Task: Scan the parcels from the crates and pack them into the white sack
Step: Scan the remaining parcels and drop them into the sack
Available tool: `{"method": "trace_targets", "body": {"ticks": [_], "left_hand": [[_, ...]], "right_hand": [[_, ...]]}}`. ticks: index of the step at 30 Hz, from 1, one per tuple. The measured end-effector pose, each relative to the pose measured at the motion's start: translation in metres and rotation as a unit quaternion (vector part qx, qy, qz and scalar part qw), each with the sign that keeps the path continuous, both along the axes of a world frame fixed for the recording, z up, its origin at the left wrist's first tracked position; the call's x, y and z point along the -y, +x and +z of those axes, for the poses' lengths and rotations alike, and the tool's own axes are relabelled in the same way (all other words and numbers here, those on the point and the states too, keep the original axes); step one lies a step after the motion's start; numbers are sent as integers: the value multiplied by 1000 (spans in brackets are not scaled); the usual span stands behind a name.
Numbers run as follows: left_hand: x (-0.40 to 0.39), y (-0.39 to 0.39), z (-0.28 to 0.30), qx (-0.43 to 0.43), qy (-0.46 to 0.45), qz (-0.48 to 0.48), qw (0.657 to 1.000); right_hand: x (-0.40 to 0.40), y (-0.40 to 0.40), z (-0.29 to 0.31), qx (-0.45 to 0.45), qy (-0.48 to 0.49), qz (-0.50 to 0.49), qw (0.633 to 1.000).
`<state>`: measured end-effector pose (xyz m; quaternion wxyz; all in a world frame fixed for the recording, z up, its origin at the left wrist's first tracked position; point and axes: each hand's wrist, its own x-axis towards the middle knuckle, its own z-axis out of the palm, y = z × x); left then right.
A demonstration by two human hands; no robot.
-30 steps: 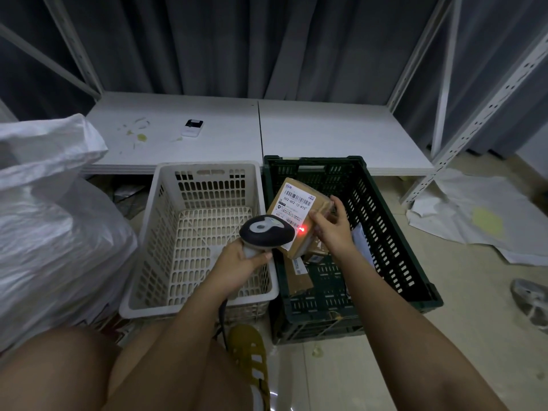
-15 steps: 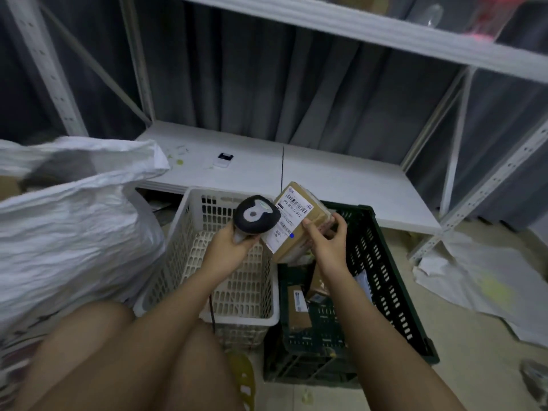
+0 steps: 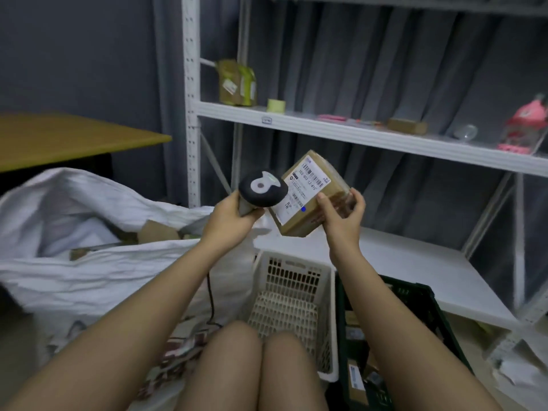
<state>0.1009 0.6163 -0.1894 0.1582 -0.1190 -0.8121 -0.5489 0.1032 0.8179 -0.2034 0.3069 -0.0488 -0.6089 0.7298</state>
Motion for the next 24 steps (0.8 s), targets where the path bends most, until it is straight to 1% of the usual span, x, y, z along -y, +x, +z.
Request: {"method": "trace_targets", "body": {"ticks": [2,5,12,17,21,24], "left_hand": [[30,9,13,-21,12,19,1000],[74,20,26,-36,37,56,997],[165,38,23,-38,83,158,983],[208,37,8,-32,87,202,975],[223,24,4,-33,105,200,974],[232,11,0,-38,122,209,970]], "right_hand": [[30,-3,16,-16,-2,28,999],[75,-14,30,-15,-5,81,997],[176,-46,26,1,50,144,988],[213,-73,17,31,166,191,967],[231,-88,16,40,197,254,946],[245,-101,17,53,210,268,939]]}}
